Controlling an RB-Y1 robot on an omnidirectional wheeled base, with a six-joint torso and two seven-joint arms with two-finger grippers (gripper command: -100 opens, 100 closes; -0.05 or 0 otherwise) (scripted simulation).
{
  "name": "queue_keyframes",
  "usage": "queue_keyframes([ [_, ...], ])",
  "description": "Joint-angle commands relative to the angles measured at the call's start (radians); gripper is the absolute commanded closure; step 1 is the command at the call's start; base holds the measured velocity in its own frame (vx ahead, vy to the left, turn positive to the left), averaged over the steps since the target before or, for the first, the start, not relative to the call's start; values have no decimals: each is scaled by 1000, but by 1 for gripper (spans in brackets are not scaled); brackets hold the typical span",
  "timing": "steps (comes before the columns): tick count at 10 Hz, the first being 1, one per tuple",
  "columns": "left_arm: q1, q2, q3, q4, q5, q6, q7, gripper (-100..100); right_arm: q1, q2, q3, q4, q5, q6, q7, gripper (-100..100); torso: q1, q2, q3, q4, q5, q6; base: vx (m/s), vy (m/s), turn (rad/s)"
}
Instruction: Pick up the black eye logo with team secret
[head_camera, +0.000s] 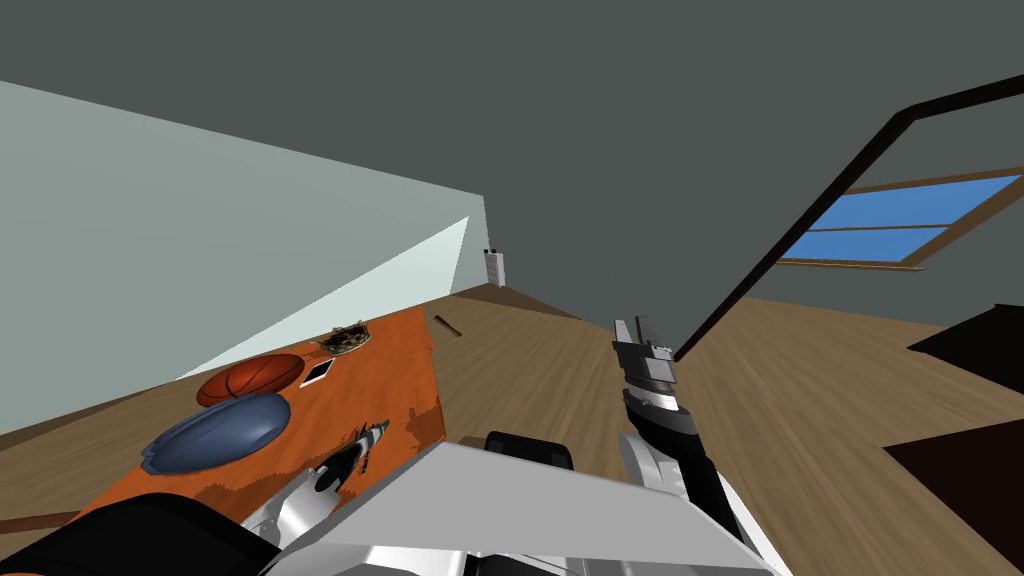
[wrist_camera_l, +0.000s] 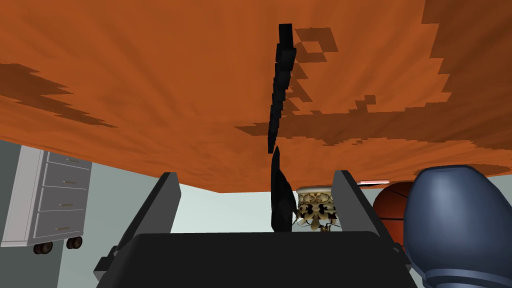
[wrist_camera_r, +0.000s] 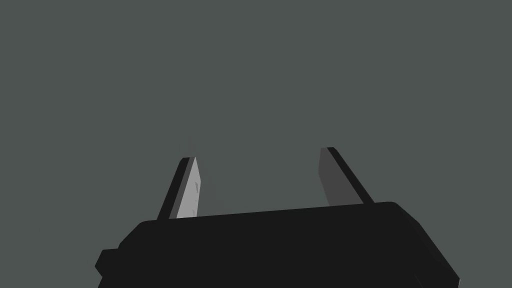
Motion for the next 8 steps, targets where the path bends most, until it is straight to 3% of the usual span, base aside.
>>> queue_keyframes([
  [1, 11, 13, -2, 50, -2, -50, 20, -100, 0, 0, 0, 0, 0, 0, 0, 0, 0, 0, 0, 0, 0, 0, 93, -62, -11],
  [2, 11, 13, -2, 57, -2, -76, 20, -100, 0, 0, 0, 0, 0, 0, 0, 0, 0, -1, -1, -1, 1, 0, 43, -31, 5],
  [3, 15, 40, -10, 107, -8, -111, 55, -100, 0, 0, 0, 0, 0, 0, 0, 0, 2, 1, 0, 0, 1, 0, 79, -40, -19],
  [6, 15, 40, -10, 142, -8, -163, 55, -100, 0, 0, 0, 0, 0, 0, 0, 0, 3, 2, 1, 0, 2, 0, 35, -28, -2],
  [7, 19, 67, -17, 181, -15, -202, 90, -100, 0, 0, 0, 0, 0, 0, 0, 0, 4, 4, 2, 0, 2, 0, 56, -39, -27],
  [8, 19, 67, -17, 212, -15, -230, 90, -100, 0, 0, 0, 0, 0, 0, 0, 0, 3, 2, 1, 0, 2, 0, 83, -56, -7],
])
